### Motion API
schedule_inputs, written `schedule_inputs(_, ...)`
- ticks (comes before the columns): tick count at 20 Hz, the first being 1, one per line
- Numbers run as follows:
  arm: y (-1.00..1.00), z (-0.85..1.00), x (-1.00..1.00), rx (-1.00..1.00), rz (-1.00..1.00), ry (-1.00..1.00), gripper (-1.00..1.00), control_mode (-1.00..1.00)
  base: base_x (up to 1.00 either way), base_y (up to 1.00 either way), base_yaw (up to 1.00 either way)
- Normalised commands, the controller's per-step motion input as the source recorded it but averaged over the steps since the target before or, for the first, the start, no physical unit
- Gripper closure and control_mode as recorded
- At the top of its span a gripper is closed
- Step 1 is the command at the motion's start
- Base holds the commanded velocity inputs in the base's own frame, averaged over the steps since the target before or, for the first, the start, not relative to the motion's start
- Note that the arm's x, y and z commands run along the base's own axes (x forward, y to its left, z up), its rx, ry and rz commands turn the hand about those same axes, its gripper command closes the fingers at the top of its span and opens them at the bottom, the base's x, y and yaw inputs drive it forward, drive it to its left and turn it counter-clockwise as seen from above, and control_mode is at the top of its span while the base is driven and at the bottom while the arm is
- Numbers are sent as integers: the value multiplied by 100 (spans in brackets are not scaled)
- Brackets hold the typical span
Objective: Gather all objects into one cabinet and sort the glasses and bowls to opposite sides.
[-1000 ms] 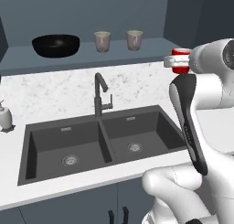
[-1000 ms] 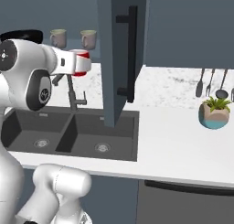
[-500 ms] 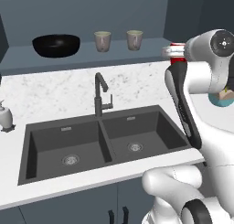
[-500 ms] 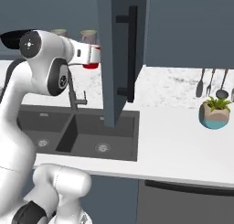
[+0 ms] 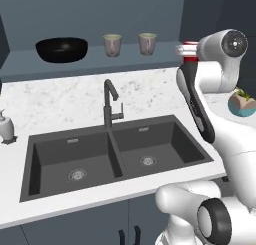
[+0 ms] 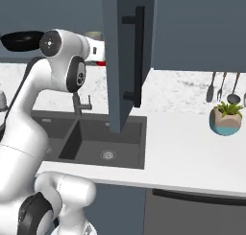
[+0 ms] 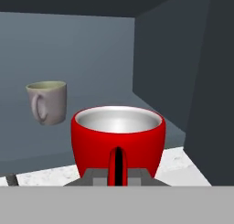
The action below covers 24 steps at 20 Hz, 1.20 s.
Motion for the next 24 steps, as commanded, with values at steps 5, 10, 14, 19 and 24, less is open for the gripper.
schedule_inputs(5,-3,0,64,0,0,0,100,-100,0,0,0)
schedule_inputs(10,-13,0,51,0,0,0,100,-100,0,0,0)
schedule_inputs(14,-13,0,49,0,0,0,100,-100,0,0,0)
schedule_inputs(19,-1,-10,49,0,0,0,100,-100,0,0,0)
schedule_inputs(24,0,-12,53,0,0,0,100,-100,0,0,0)
